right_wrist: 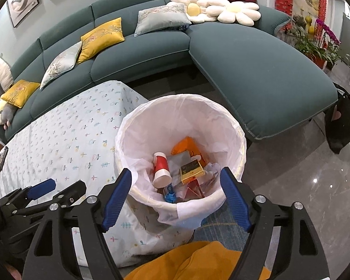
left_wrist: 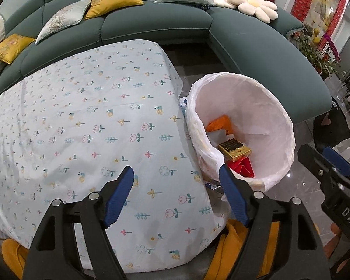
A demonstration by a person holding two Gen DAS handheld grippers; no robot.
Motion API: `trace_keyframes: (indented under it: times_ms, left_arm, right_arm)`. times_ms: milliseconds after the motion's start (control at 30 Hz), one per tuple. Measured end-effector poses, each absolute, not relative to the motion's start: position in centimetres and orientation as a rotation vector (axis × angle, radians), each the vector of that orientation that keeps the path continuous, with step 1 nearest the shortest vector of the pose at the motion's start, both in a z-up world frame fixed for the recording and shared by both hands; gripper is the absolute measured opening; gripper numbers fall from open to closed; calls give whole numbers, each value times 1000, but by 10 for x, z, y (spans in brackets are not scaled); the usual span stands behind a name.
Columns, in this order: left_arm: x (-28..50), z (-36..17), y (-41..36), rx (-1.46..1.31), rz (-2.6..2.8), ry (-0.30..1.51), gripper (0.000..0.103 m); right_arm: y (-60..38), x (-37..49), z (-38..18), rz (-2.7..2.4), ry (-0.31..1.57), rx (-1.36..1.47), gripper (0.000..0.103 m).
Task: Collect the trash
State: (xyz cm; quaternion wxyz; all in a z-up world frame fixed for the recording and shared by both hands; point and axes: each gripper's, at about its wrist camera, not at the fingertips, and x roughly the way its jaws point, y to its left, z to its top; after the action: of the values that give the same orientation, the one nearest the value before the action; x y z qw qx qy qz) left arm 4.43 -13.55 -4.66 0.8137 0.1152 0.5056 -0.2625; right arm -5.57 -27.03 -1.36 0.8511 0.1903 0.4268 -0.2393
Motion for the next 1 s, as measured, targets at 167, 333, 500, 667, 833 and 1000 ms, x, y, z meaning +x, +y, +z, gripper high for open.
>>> trace_keyframes:
  times_ms: [167, 333, 500, 667, 833, 1000]
  left_arm:
    - [37, -44, -130, 257, -541, 1059, 76]
    - [29, -49, -124, 279, -513, 1048, 79]
    - [20, -54, -116, 298, -469, 1024, 84]
    - [13, -58, -109, 308, -428, 1006, 86]
    - [10, -61, -106, 321, -405, 1009, 86]
    - [6, -62, -107, 333, -394, 988, 87]
  right_arm:
    - [-260, -61, -15, -507, 892, 369, 82]
    - [-254, -66, -23, -509, 903, 351, 84]
    - [-247, -71, -35, -477, 939, 330, 90]
    - [-237, -77, -40, -463, 942, 285, 96]
    - [-238, -80, -40, -472, 931, 287, 96]
    - [-236, -81, -43, -472, 929, 282, 96]
